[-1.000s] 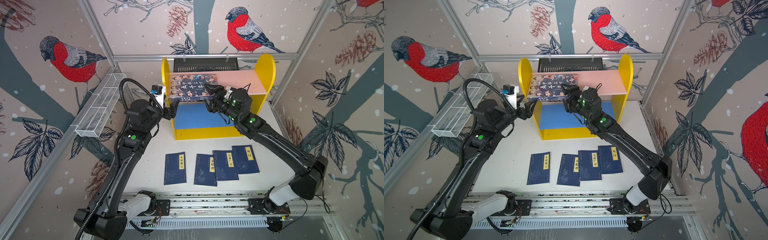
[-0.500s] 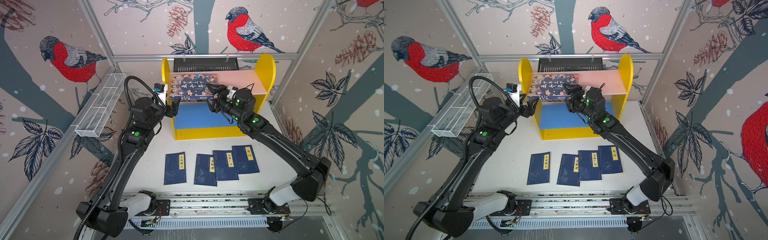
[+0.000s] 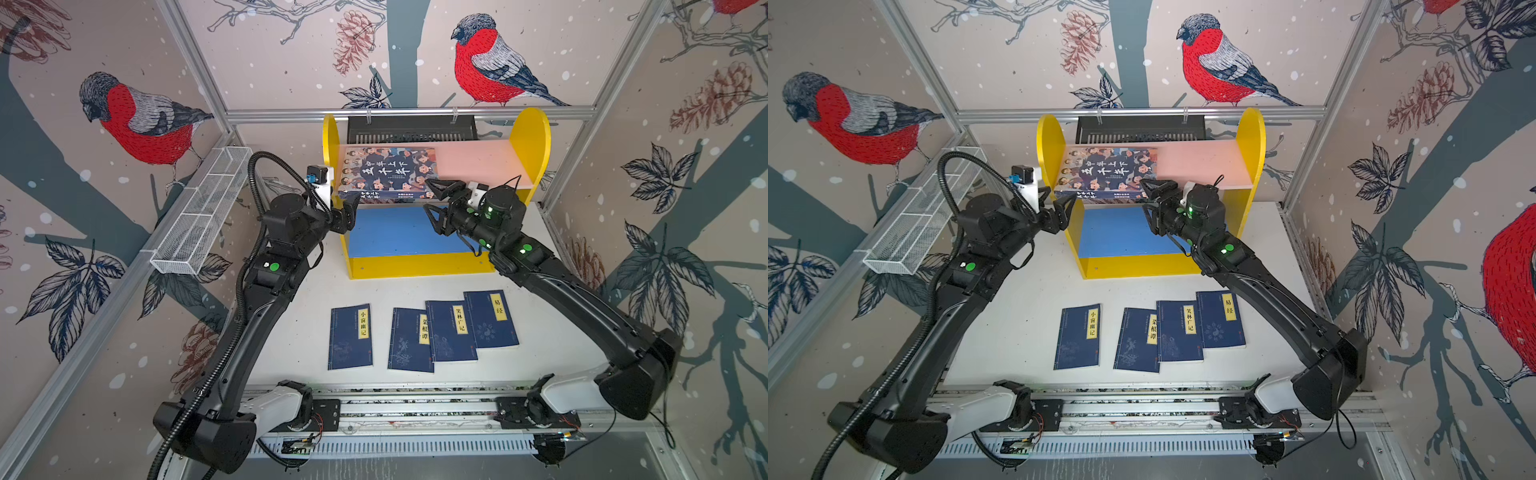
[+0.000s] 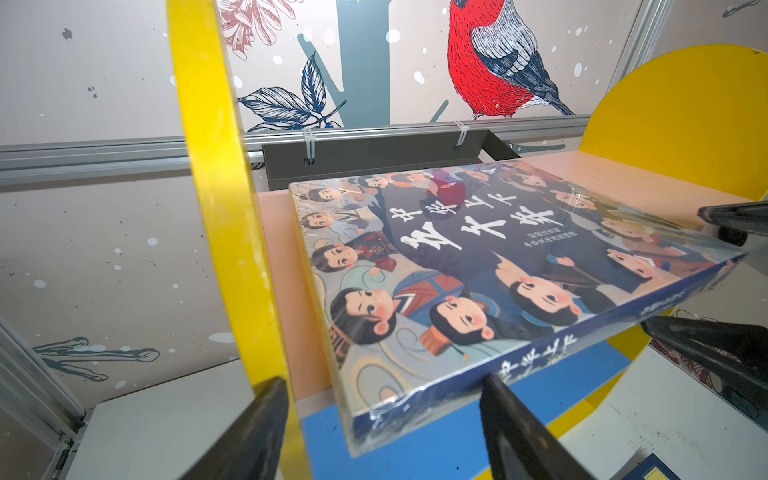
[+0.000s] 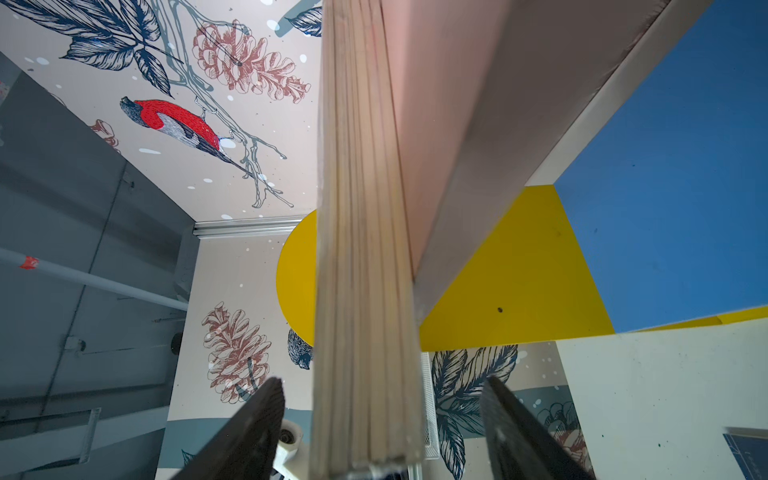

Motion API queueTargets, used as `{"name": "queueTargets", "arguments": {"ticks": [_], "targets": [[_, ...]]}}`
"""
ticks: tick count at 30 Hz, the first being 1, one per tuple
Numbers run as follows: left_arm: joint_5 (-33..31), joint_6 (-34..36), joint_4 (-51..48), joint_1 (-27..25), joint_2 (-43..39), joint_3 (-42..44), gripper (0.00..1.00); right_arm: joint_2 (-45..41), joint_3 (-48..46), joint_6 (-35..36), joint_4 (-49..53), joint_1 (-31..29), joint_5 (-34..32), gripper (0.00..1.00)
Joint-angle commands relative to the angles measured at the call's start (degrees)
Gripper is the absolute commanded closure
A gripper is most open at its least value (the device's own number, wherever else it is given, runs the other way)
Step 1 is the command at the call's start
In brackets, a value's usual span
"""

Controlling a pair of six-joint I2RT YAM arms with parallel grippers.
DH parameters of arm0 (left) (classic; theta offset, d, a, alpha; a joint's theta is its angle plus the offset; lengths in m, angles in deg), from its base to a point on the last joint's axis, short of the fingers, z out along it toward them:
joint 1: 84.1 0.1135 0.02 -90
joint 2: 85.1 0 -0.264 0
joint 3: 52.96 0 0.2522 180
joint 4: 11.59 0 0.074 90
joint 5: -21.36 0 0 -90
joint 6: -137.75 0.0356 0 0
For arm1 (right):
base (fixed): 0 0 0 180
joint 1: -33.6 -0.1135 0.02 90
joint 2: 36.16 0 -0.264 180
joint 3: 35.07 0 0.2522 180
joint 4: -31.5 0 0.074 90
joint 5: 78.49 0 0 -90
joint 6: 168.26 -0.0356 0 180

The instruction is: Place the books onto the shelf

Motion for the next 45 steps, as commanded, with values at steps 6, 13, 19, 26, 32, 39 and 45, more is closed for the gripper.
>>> {"name": "queueTargets", "arguments": {"ticks": [6,13,19,26,32,39,45], "targets": [[-0.6,-0.2,0.5,0.0,-1.5,0.7,0.26,-3.1,-0.6,3.2,1.8,0.5,0.7,0.25],[-0.4,-1.8,-2.5,0.0,-2.8,-0.2,0.25,-4.4,-1.3,4.8,3.4,1.4,1.9,0.25],[-0.6,-5.3,-7.6,0.0,-3.8,-3.0,0.23,-4.7,-1.2,8.2,4.8,2.2,3.2,0.27],[-1.3,-9.5,-14.2,0.4,-5.0,-7.2,0.20,-6.2,-0.9,14.9,7.8,2.5,3.8,0.31],[-0.7,-13.2,-18.5,1.6,-5.5,-9.5,0.18,-7.6,-0.4,20.4,10.9,3.2,4.9,0.34],[5.2,-21.9,-20.7,7.0,-4.0,-11.8,0.19,-6.9,0.5,22.2,10.5,4.5,8.0,0.31],[10.0,-26.4,-19.0,8.7,-2.6,-12.1,0.23,-5.2,1.7,22.6,8.9,5.0,10.9,0.31]]}}
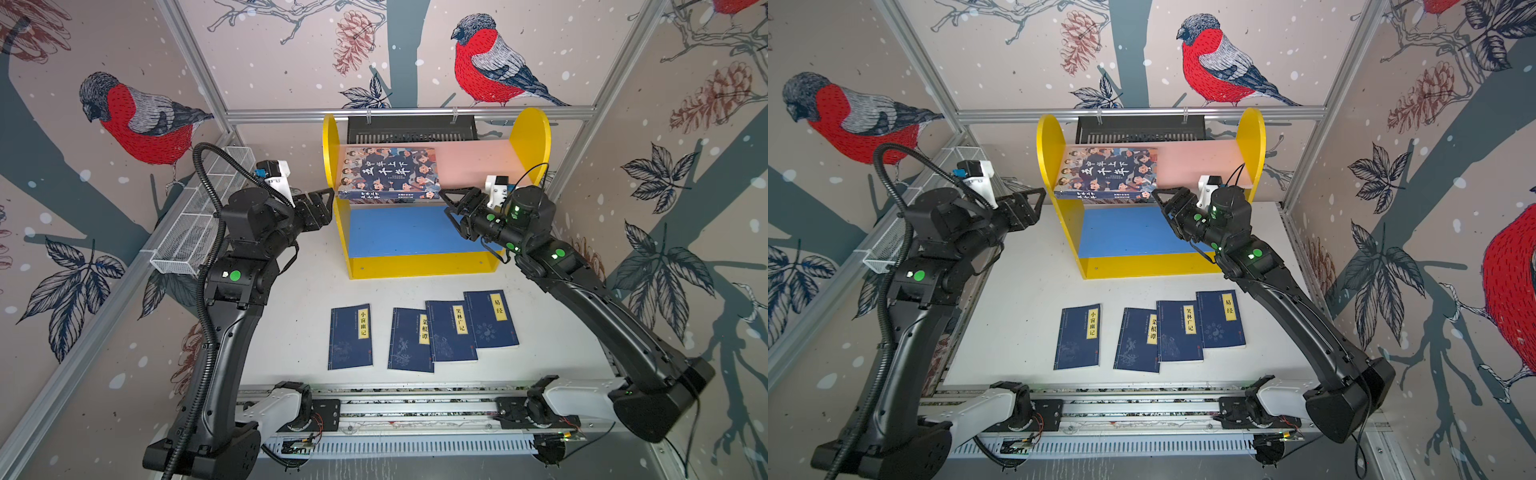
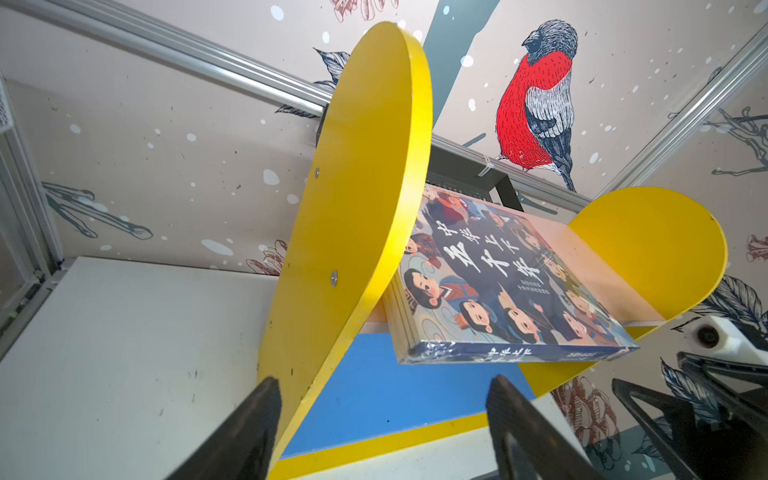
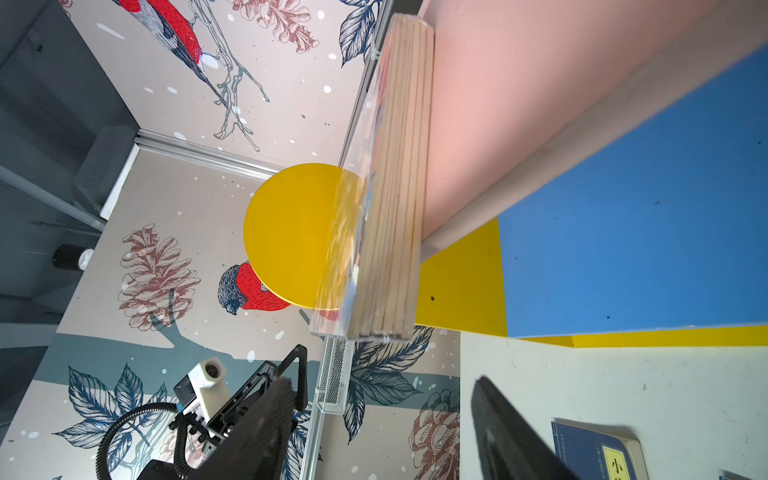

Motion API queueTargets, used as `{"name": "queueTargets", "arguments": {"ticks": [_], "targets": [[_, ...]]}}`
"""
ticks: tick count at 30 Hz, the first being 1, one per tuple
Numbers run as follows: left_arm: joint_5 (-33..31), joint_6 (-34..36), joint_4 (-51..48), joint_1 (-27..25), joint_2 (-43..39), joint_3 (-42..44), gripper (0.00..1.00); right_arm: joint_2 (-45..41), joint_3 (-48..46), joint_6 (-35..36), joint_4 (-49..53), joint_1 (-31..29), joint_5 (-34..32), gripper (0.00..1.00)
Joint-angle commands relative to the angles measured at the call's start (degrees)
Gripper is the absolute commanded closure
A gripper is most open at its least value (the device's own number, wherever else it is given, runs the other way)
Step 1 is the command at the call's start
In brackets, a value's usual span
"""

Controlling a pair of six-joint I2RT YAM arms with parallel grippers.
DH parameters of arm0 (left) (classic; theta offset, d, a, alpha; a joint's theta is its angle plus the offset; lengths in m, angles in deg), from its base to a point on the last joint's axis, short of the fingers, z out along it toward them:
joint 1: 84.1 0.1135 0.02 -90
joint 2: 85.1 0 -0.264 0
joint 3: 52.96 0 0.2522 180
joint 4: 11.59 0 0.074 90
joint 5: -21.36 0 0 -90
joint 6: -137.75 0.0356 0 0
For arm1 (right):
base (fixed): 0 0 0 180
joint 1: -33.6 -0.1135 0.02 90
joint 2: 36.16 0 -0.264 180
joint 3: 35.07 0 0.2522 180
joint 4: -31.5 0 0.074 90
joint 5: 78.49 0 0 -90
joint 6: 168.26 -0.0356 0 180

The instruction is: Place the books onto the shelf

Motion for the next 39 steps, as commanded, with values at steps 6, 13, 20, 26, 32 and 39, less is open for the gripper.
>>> {"name": "queueTargets", "arguments": {"ticks": [6,13,20,26,32,39], "targets": [[9.3,-6.4,4.9,0.9,0.8,1.6,0.29,2.0,4.0,3.8,-0.5,0.1,2.3,0.33],[14.3,-8.7,9.8,1.4,1.1,3.1,0.34,3.0,6.1,6.8,1.2,0.5,1.5,0.39],[17.5,-11.0,14.2,1.5,2.0,4.6,0.44,4.8,7.9,8.5,2.6,1.1,2.0,0.41],[18.6,-12.1,17.3,1.5,2.3,6.4,0.52,5.2,8.7,9.8,3.8,1.5,1.5,0.41],[19.8,-14.1,19.6,1.5,3.0,8.1,0.65,6.0,8.9,9.7,2.9,2.1,2.7,0.44],[19.7,-14.5,20.4,1.5,3.0,8.0,0.74,7.0,9.4,8.9,1.4,2.2,4.5,0.54]]}}
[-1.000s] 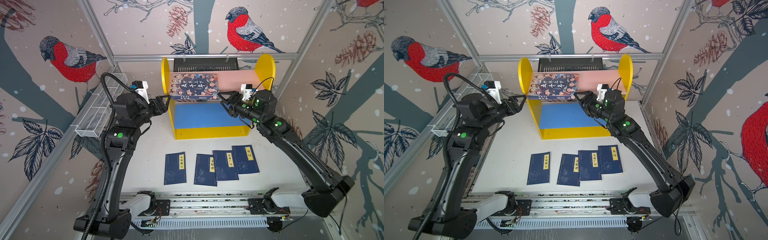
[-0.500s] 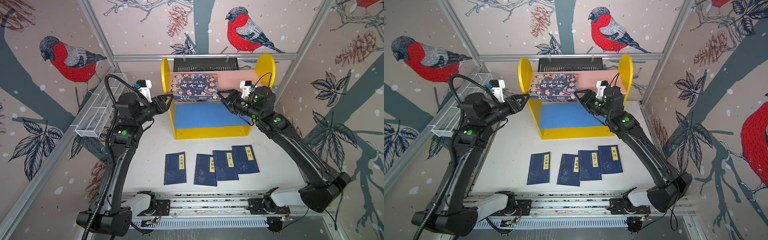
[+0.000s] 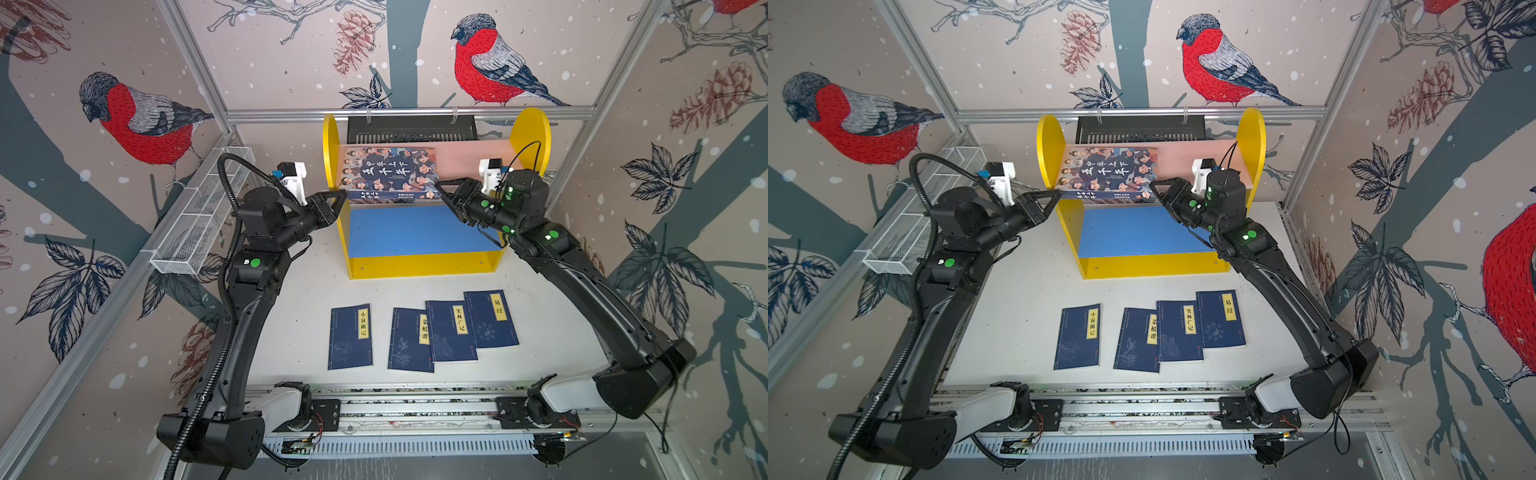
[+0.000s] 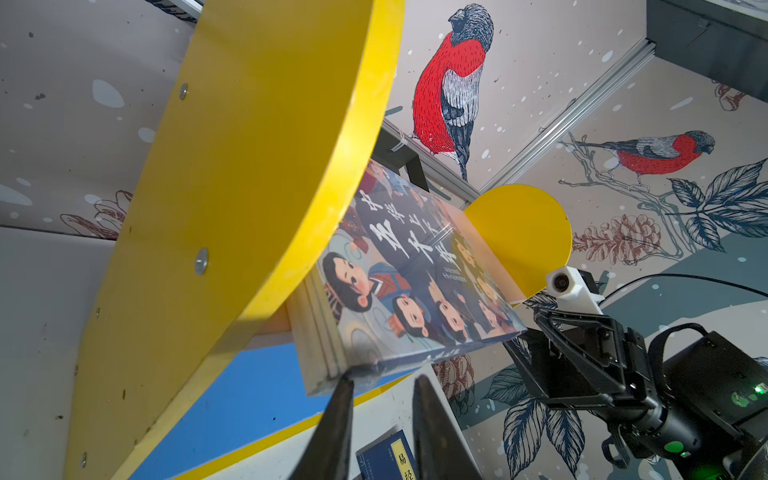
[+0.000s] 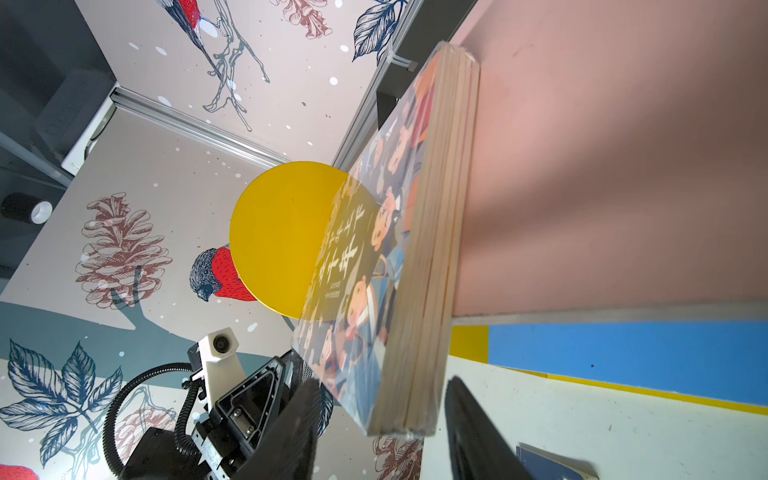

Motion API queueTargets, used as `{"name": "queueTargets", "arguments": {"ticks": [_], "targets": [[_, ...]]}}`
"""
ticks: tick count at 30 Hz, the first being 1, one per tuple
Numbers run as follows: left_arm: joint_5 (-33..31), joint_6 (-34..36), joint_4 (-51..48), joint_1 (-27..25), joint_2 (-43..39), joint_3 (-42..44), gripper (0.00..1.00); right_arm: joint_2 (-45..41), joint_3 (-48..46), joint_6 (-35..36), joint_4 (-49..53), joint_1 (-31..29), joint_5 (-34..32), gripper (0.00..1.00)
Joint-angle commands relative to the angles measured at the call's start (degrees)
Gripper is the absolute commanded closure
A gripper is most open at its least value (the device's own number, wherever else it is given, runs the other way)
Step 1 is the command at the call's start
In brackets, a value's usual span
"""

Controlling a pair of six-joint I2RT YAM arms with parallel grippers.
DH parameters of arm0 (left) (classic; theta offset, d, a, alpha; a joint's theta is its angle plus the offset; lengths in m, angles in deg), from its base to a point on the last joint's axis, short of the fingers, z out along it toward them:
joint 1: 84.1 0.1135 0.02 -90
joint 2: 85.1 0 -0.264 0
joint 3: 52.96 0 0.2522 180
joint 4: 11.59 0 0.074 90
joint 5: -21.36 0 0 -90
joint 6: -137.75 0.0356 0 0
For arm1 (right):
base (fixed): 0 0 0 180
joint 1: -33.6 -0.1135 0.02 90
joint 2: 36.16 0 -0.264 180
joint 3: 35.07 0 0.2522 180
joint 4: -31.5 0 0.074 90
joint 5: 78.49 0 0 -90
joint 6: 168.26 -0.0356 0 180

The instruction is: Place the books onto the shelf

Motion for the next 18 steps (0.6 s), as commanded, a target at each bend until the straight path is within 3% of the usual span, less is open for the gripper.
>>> {"name": "queueTargets", "arguments": {"ticks": [1,18], "targets": [[1.4,-0.8,4.5,0.1,0.0,0.1,0.74,0.2,0.3,-0.2,-2.4,0.0,1.4,0.55],[0.9,-1.1,5.8,0.1,-0.2,0.6,0.79,1.9,1.4,-1.7,-4.4,0.0,3.3,0.58]]}}
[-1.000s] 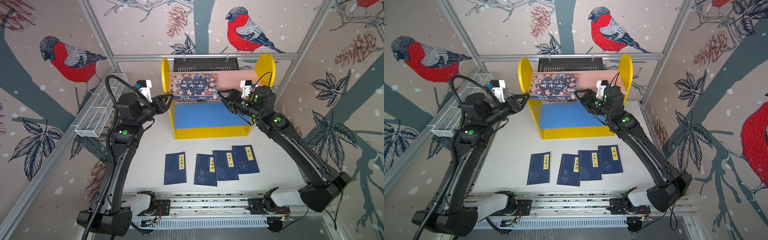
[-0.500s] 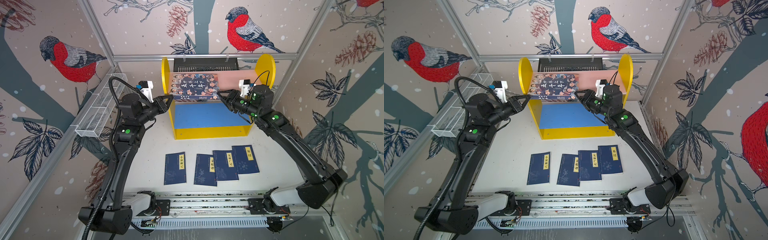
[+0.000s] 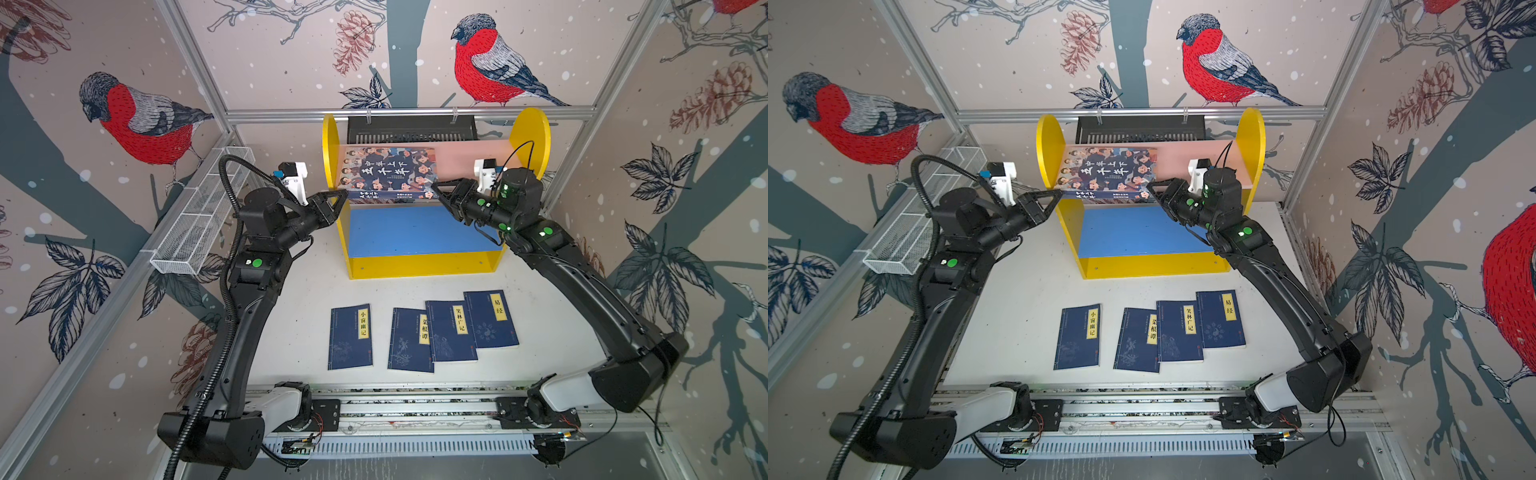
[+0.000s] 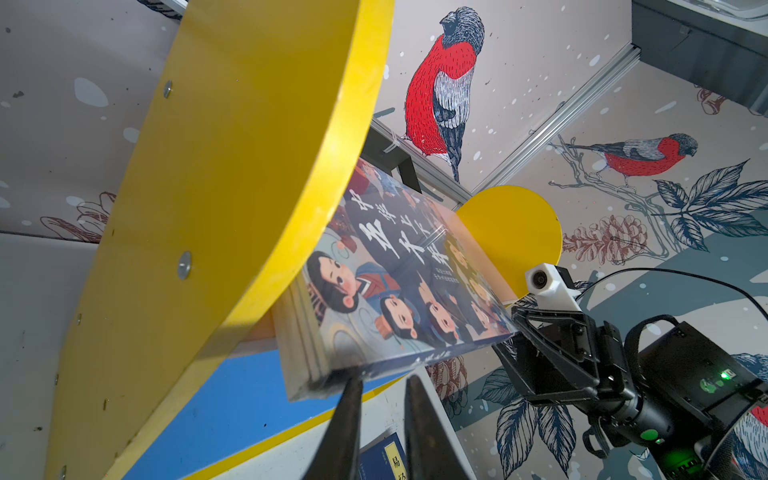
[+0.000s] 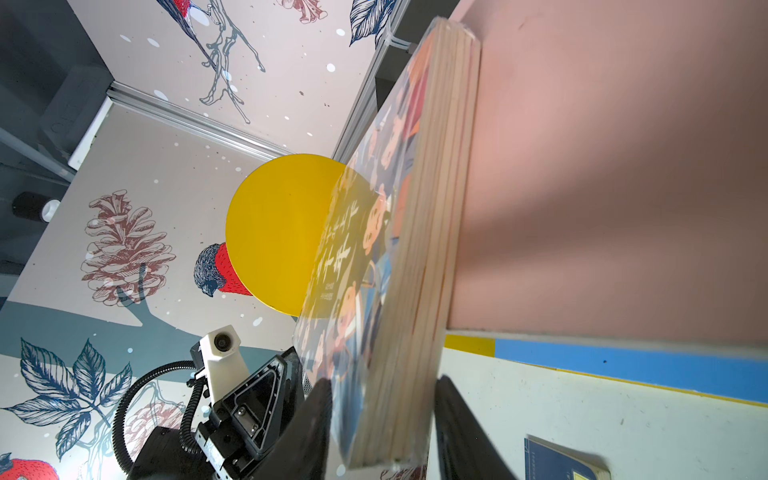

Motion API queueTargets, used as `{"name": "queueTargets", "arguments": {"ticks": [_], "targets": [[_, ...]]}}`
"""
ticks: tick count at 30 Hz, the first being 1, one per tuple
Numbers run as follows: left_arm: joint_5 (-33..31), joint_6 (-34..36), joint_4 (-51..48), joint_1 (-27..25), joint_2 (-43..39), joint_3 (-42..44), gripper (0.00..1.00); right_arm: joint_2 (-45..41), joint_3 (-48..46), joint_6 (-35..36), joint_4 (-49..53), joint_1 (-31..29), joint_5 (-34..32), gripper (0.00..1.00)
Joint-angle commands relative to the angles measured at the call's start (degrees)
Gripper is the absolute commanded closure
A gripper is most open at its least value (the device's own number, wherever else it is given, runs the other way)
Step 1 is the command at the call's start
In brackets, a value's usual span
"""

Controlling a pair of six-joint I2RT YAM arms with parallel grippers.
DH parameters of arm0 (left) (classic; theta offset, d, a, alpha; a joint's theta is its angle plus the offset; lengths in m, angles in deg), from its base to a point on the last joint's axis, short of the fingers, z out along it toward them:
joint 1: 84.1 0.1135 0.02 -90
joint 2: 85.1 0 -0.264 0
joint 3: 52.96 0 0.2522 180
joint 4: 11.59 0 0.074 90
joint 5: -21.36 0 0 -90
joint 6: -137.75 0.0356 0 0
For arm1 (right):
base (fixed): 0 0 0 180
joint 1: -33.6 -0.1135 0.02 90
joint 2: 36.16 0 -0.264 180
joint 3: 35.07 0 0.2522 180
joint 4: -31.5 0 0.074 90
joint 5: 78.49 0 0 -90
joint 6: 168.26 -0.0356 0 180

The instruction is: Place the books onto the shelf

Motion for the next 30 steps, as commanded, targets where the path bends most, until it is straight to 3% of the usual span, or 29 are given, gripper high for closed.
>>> {"name": "queueTargets", "arguments": {"ticks": [1,3,8,11,14,25,28,30], "targets": [[0.0,0.4,3.1,0.1,-0.3,-0.9,0.78,0.1,0.7,-0.2,-3.7,-0.1,1.3,0.58],[-0.2,1.1,1.7,0.1,-0.5,-1.6,0.78,0.2,0.8,-0.2,-3.6,0.0,1.1,0.58],[-5.2,3.5,-6.3,0.1,-1.3,-4.8,0.62,0.7,1.7,-0.4,-3.8,0.3,1.5,0.59],[-7.8,5.7,-8.7,0.2,-2.2,-5.3,0.58,1.5,2.5,-0.4,-3.8,0.3,1.9,0.61],[-9.4,7.3,-10.1,0.2,-3.0,-4.2,0.57,1.9,2.9,-0.6,-4.0,0.4,2.2,0.66],[-10.1,8.6,-8.2,0.2,-4.3,-0.7,0.66,3.9,4.9,-1.5,-4.7,0.7,3.1,0.70],[-10.3,8.9,-6.5,0.2,-4.2,0.0,0.66,4.6,5.6,-1.7,-4.7,0.7,3.4,0.67],[-10.4,10.1,-4.6,0.1,-4.0,0.8,0.67,4.9,5.9,-1.6,-4.3,0.7,3.4,0.61]]}}
